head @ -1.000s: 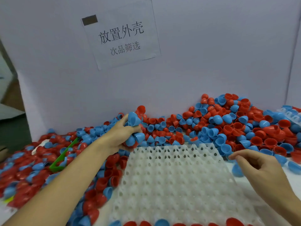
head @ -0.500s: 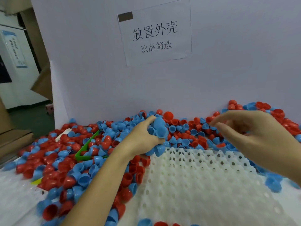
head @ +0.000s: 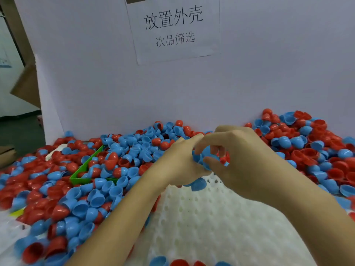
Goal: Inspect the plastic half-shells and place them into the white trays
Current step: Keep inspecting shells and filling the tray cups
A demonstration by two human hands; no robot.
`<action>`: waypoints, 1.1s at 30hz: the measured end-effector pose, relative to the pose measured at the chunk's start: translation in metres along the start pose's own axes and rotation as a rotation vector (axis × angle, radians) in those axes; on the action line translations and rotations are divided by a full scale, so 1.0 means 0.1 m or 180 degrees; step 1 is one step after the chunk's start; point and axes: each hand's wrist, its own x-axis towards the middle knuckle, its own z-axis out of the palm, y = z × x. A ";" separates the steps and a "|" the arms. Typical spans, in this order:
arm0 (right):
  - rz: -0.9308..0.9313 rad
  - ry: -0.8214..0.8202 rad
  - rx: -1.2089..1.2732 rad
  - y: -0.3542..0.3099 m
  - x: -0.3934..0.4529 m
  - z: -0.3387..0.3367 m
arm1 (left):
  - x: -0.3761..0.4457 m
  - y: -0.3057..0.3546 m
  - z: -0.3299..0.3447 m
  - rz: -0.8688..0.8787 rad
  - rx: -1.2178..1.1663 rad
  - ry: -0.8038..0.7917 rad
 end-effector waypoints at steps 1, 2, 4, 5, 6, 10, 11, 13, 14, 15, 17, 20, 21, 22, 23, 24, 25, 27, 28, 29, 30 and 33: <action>0.0008 -0.0070 -0.0056 -0.01 0.01 0.01 | 0.00 0.02 0.02 0.0045 0.0071 0.0001; 0.0036 -0.0122 -0.0125 -0.02 0.01 0.02 | -0.01 0.03 0.03 0.0053 0.0145 0.0015; 0.0084 -0.0232 -0.0323 -0.02 0.01 0.00 | -0.02 0.04 0.05 0.0050 0.0272 0.0035; 0.0100 -0.0293 -0.0412 -0.02 -0.01 0.00 | -0.03 0.06 0.06 0.0066 0.0317 0.0031; 0.0110 -0.0342 -0.0478 -0.02 -0.02 -0.02 | -0.03 0.07 0.06 0.0081 0.0350 0.0010; 0.0127 -0.0448 -0.0549 0.03 -0.03 -0.06 | -0.04 0.11 0.06 0.0069 0.0249 -0.0168; 0.0124 -0.0478 -0.0518 0.06 -0.02 -0.08 | -0.04 0.10 0.06 0.0052 0.0209 -0.0209; 0.0154 -0.0495 -0.0325 0.11 -0.01 -0.11 | -0.03 0.09 0.06 0.0064 0.0102 -0.0287; 0.0163 -0.0479 -0.0213 0.13 -0.01 -0.13 | -0.02 0.08 0.06 0.0101 0.0027 -0.0321; 0.0152 -0.0447 -0.0115 0.16 -0.02 -0.16 | -0.01 0.06 0.06 0.0137 -0.0048 -0.0343; 0.0144 -0.0364 0.0090 0.21 -0.02 -0.23 | -0.01 0.01 0.04 0.0139 -0.0192 -0.0339; 0.0188 -0.0212 0.0359 0.28 -0.07 -0.38 | -0.01 -0.07 0.03 -0.0011 -0.0426 -0.0270; 0.0232 -0.0170 0.0407 0.30 -0.11 -0.44 | -0.01 -0.09 0.01 -0.0064 -0.0502 -0.0234; 0.0283 -0.0159 0.0412 0.33 -0.14 -0.51 | -0.01 -0.11 0.00 -0.0113 -0.0576 -0.0191; 0.0345 -0.0180 0.0385 0.36 -0.19 -0.56 | 0.00 -0.13 -0.01 -0.0157 -0.0646 -0.0148; 0.0431 -0.0230 0.0365 0.40 -0.24 -0.61 | 0.00 -0.14 -0.02 -0.0184 -0.0718 -0.0087; 0.0532 -0.0339 0.0310 0.45 -0.29 -0.63 | 0.01 -0.14 -0.03 -0.0186 -0.0822 0.0005; 0.0698 -0.0748 0.0180 0.56 -0.43 -0.62 | 0.02 -0.14 -0.01 -0.0128 -0.1177 0.0232; 0.0795 -0.0942 0.0125 0.63 -0.50 -0.58 | 0.03 -0.14 0.00 -0.0098 -0.1383 0.0350; 0.0890 -0.1102 0.0080 0.69 -0.58 -0.54 | 0.03 -0.14 0.02 -0.0096 -0.1590 0.0447; 0.0986 -0.1216 0.0058 0.76 -0.67 -0.50 | 0.03 -0.14 0.04 -0.0124 -0.1788 0.0524; 0.1182 -0.1336 -0.0037 0.92 -0.89 -0.45 | -0.04 -0.18 0.09 -0.0256 -0.2178 0.0713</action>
